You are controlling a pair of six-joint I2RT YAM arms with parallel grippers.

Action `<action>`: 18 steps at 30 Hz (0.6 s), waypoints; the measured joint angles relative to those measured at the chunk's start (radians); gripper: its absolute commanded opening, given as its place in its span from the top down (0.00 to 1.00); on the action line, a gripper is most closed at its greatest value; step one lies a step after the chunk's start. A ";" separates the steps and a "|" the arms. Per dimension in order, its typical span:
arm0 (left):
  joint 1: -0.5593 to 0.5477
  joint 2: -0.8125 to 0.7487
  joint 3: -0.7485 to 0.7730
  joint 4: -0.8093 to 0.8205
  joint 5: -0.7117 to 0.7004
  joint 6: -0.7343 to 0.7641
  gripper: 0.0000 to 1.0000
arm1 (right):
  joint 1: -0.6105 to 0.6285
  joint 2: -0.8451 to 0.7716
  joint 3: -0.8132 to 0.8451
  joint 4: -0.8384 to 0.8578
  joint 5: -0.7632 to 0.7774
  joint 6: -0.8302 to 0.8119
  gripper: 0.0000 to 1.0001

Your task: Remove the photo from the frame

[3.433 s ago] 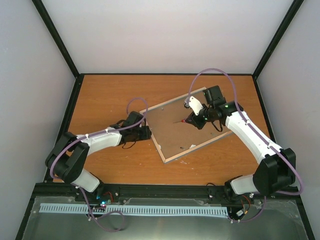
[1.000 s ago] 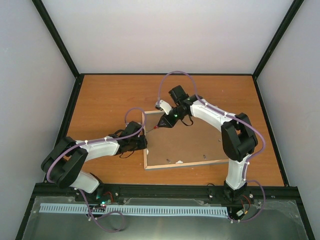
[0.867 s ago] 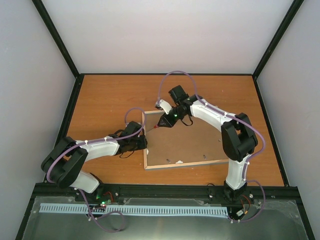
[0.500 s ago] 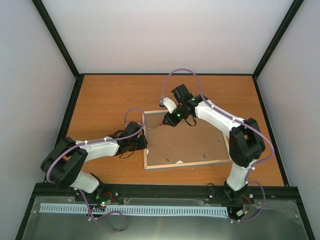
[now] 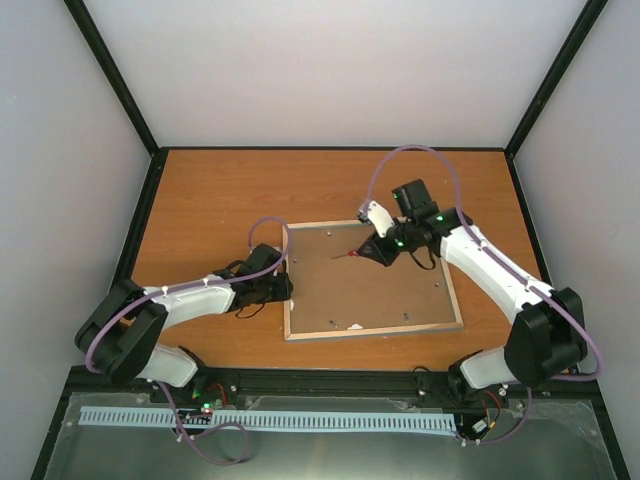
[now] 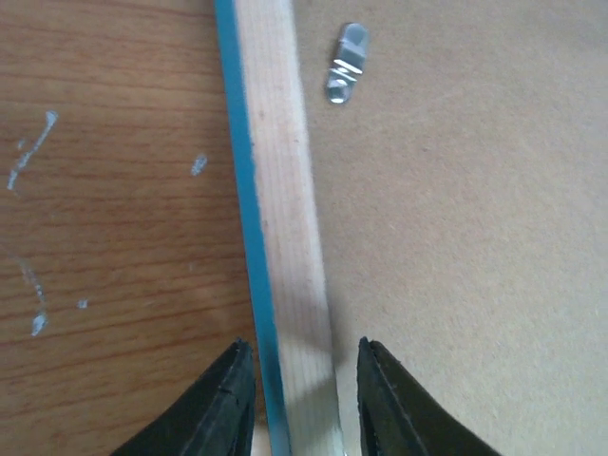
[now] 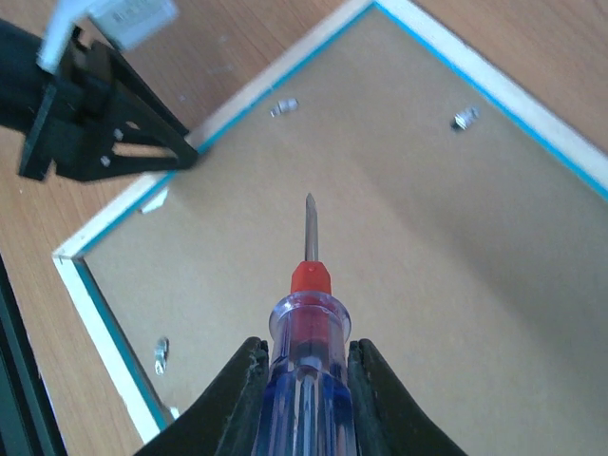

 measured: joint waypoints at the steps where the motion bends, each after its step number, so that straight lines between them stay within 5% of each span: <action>1: 0.000 -0.010 0.002 -0.012 -0.002 0.014 0.63 | -0.023 -0.018 -0.028 0.004 -0.011 -0.011 0.97; 9: 0.000 -0.101 0.094 -0.072 -0.021 0.154 0.44 | -0.140 -0.238 -0.252 0.059 -0.142 -0.073 0.94; 18: 0.000 -0.291 0.104 0.005 0.108 0.347 0.49 | -0.203 -0.248 -0.277 0.093 -0.272 -0.098 0.94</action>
